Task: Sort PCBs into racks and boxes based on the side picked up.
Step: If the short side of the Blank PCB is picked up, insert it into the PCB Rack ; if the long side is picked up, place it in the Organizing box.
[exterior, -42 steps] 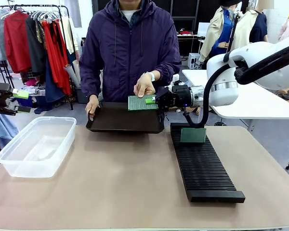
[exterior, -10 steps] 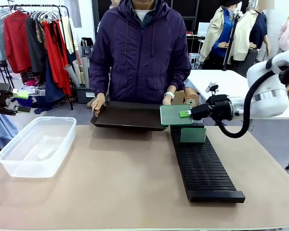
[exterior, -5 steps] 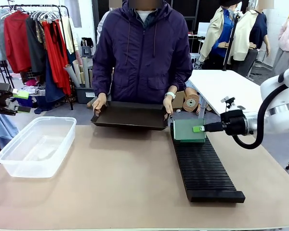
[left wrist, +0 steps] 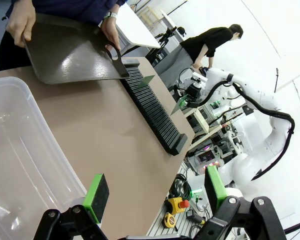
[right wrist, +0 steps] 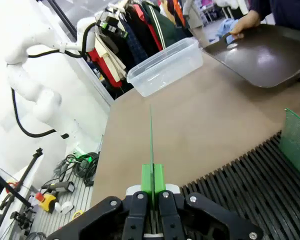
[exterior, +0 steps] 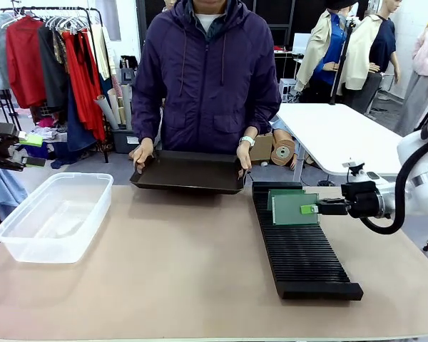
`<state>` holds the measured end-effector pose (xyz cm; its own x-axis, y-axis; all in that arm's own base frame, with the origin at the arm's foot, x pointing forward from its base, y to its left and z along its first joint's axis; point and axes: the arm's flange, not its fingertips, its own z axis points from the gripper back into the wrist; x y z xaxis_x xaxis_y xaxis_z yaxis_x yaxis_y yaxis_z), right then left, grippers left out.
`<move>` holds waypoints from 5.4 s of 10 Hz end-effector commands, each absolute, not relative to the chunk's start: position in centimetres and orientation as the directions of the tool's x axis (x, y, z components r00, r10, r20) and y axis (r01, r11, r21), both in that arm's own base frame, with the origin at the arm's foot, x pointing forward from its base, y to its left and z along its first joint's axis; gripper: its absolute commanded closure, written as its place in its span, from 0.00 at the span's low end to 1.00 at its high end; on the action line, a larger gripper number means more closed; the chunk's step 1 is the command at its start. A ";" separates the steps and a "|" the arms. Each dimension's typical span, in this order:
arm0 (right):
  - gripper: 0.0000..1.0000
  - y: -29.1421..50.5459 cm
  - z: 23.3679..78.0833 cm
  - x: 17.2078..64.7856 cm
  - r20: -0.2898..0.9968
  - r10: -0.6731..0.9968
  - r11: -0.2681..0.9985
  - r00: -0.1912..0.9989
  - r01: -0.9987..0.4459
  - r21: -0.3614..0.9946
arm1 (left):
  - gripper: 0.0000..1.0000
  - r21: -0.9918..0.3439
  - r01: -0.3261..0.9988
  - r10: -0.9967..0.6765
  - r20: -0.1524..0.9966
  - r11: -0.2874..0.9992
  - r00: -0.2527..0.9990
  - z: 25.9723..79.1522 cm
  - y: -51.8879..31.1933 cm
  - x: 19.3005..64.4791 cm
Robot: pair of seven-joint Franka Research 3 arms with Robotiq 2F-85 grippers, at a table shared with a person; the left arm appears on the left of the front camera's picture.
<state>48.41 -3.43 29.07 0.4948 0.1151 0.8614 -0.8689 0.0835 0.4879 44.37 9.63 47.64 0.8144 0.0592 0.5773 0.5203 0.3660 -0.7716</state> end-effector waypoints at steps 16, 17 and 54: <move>1.00 -5.4 25.6 48.7 0.951 0.114 0.067 0.287 -0.957 0.281 | 0.00 -0.770 0.524 0.061 0.581 0.365 0.812 47.8 9.6 44.3; 1.00 -5.4 25.6 48.7 0.951 0.114 0.067 0.287 -0.957 0.281 | 0.00 -0.770 0.524 0.061 0.581 0.365 0.812 47.8 9.6 44.3; 1.00 -5.4 21.6 52.8 0.929 0.124 0.045 0.349 -0.937 0.346 | 0.00 -0.770 0.524 0.061 0.581 0.365 0.812 47.8 9.6 44.3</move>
